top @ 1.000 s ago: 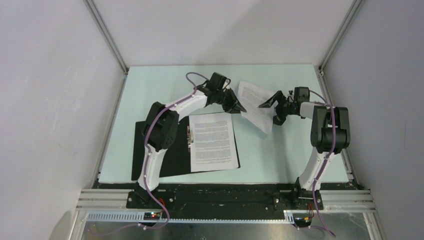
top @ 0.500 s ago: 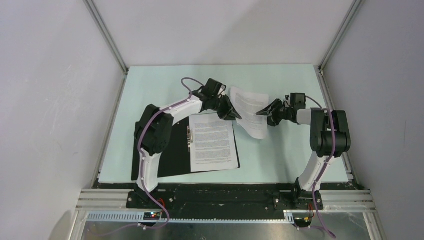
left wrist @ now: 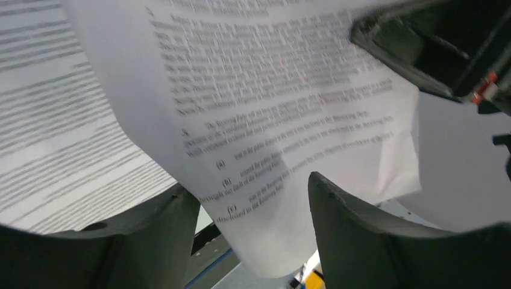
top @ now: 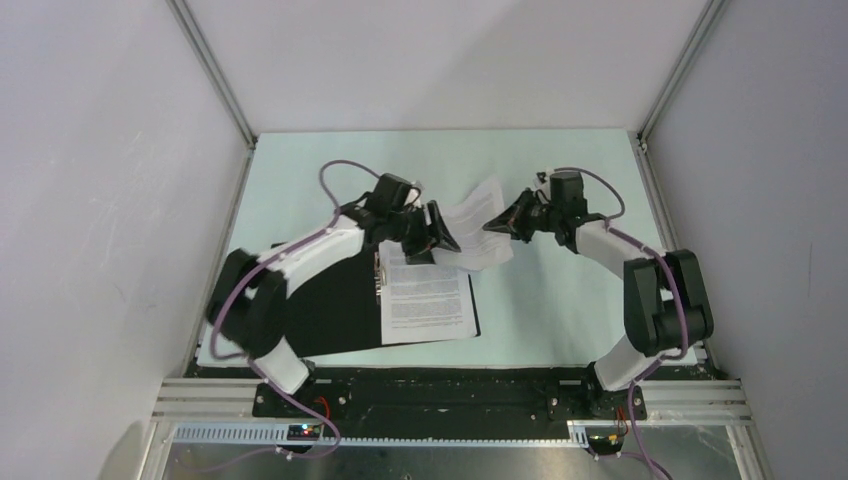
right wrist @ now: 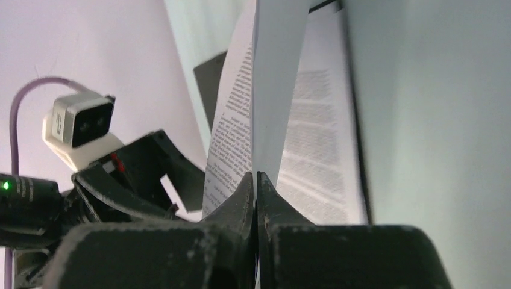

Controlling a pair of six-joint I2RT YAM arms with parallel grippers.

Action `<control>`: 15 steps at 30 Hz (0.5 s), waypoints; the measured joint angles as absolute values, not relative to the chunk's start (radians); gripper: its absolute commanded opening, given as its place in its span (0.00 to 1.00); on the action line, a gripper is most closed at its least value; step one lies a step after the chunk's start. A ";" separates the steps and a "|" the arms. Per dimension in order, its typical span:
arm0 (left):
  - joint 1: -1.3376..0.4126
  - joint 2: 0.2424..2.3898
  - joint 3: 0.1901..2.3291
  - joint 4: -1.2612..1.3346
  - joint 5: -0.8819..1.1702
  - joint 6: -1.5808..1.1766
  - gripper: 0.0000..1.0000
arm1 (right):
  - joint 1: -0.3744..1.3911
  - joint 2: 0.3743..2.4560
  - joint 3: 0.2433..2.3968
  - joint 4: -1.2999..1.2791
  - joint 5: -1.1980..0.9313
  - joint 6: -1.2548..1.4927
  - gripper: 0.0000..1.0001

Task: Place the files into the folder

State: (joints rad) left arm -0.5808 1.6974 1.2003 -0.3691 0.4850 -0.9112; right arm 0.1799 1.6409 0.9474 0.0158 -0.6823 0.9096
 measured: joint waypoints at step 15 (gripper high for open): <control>-0.479 1.216 0.906 -0.549 0.155 -0.723 0.55 | 0.493 1.511 0.824 -0.106 -0.385 0.896 0.00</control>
State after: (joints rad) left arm -0.4789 1.2156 0.9062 -0.5488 0.1551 -0.7235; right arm 0.4931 1.5112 0.8238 -0.1059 -0.3847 0.8963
